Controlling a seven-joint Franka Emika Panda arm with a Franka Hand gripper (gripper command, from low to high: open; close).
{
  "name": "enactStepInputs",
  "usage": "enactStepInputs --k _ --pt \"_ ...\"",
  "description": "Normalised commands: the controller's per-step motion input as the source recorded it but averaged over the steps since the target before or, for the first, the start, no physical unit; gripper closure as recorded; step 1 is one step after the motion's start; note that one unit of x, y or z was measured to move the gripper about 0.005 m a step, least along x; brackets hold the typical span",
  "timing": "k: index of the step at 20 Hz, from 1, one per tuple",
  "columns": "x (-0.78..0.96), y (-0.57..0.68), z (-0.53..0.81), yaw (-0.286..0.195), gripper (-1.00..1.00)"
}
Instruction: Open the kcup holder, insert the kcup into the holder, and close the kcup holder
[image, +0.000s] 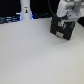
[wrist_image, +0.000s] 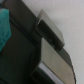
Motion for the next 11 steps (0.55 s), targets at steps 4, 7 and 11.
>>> enactStepInputs --k 4,7,11 --pt "0.18 0.06 0.87 -0.003 -1.0" --pt "0.33 0.05 0.98 -0.008 -1.0" --pt "0.32 0.04 0.65 -0.016 -1.0"
